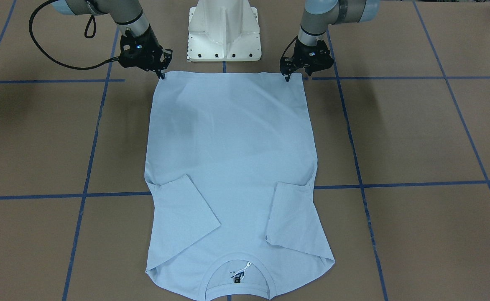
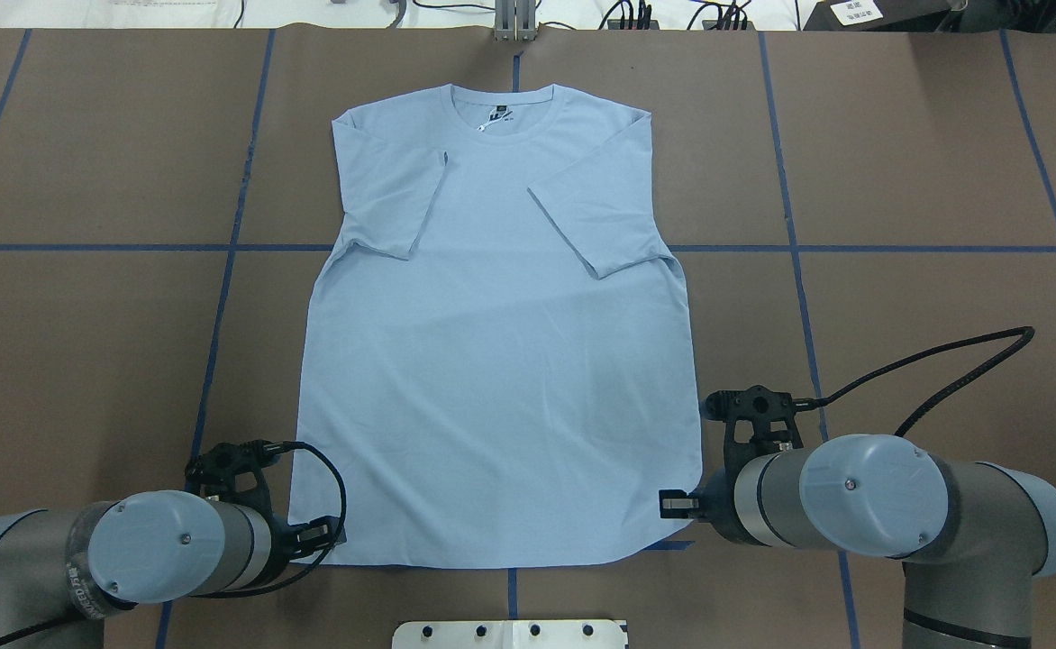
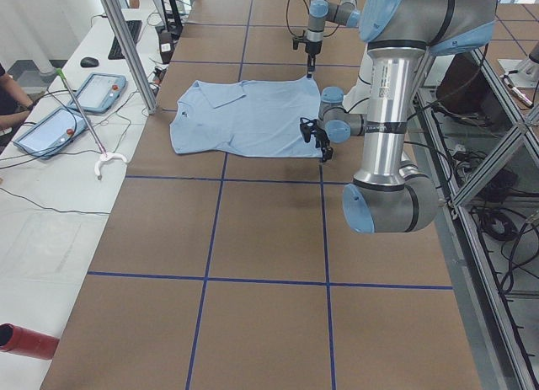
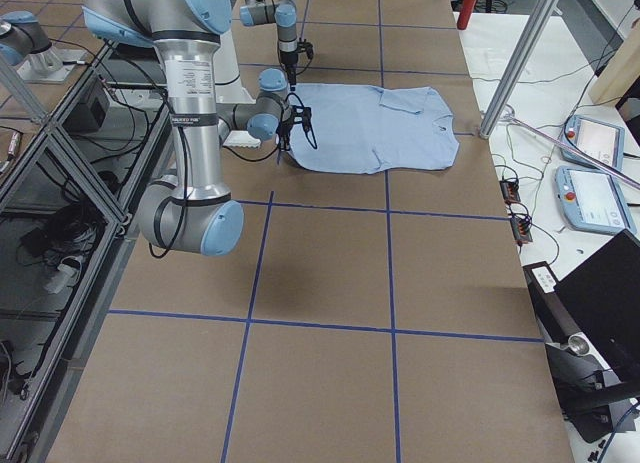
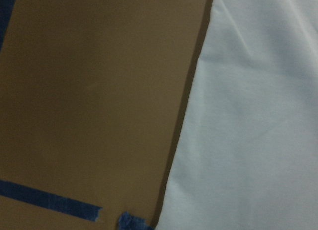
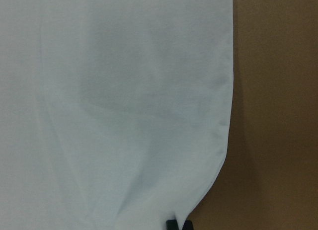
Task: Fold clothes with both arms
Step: 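Move the left gripper to the other hem corner and grasp both hem corners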
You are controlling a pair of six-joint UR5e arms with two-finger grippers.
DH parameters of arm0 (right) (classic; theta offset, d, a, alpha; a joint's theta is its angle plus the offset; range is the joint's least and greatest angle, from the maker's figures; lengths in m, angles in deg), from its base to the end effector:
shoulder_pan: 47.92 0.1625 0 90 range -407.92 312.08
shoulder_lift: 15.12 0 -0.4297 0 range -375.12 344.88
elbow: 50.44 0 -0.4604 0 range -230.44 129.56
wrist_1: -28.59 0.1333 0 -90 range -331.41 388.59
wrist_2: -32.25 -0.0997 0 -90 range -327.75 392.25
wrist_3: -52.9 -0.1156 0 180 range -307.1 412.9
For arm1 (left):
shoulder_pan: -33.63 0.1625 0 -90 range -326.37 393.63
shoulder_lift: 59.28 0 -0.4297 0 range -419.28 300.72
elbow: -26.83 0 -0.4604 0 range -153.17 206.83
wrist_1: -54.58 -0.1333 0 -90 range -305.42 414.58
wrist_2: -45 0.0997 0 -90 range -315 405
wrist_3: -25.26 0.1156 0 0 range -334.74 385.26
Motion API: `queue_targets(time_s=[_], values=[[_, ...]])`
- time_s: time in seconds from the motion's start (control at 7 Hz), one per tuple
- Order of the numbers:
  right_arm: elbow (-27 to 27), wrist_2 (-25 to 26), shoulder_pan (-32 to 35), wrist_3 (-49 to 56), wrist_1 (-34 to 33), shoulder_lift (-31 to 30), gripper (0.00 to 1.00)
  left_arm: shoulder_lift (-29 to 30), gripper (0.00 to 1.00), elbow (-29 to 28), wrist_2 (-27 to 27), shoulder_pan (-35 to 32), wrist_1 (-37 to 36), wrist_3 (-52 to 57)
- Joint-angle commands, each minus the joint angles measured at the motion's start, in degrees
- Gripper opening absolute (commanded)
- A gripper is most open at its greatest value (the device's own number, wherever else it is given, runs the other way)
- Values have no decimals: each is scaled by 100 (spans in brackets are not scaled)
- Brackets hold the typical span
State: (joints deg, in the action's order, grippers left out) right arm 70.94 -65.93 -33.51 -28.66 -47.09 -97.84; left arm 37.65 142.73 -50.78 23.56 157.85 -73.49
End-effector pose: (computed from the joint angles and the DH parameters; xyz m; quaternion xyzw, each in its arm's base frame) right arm -0.5185 -0.2539 0.2904 0.0256 -0.4487 0.0147 0.8932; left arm 0.5603 -0.2231 0.3474 -0.0419 0.3915 -0.1308 0.9099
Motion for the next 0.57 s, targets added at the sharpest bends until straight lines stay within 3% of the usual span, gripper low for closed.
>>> queue_targets(time_s=[0.0,0.43], values=[[8,-25,53,9,0,-8,0,-7,72,29,-3,-3,0,-30],[8,-26,53,9,0,-8,0,37,49,46,-11,6,-88,-39]])
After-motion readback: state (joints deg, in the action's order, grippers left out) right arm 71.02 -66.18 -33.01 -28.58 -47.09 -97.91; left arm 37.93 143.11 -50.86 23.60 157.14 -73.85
